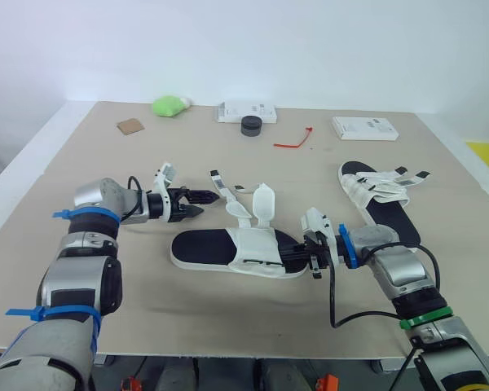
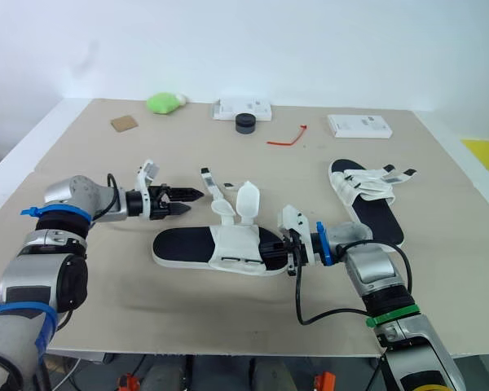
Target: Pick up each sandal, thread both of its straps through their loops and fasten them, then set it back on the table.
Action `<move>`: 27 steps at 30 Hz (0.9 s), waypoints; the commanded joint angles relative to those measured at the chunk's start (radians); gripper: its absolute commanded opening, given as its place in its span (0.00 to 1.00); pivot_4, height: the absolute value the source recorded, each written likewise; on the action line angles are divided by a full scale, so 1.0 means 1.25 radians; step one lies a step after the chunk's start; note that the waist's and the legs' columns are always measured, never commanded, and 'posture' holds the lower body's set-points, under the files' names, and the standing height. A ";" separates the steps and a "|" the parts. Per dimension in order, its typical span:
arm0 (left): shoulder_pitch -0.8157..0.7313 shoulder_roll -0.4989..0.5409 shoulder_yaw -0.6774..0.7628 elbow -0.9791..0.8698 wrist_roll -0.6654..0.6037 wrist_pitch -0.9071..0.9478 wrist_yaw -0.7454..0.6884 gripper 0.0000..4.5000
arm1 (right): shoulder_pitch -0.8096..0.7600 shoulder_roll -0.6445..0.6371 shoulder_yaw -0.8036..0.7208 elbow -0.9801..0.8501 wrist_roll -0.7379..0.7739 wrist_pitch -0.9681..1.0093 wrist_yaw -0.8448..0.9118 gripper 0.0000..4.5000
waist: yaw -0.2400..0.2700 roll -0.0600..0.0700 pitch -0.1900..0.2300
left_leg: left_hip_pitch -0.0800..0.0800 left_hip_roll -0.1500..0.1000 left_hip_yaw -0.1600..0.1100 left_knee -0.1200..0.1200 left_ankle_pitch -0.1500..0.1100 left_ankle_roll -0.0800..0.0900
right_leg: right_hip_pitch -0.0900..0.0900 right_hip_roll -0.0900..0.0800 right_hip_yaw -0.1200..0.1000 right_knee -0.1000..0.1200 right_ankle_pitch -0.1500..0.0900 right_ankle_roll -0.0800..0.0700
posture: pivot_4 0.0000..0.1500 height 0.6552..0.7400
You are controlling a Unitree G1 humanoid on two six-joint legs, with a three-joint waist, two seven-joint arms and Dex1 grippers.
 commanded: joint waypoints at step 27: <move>-0.127 -0.145 0.214 0.250 0.012 -0.266 0.296 0.86 | 0.041 0.005 0.024 0.007 -0.038 0.048 -0.046 0.00 | -0.003 -0.001 -0.001 | 0.001 -0.001 0.000 0.000 -0.001 -0.003 | 0.000 -0.001 0.000 0.000 0.000 0.001 | 1.00 1.00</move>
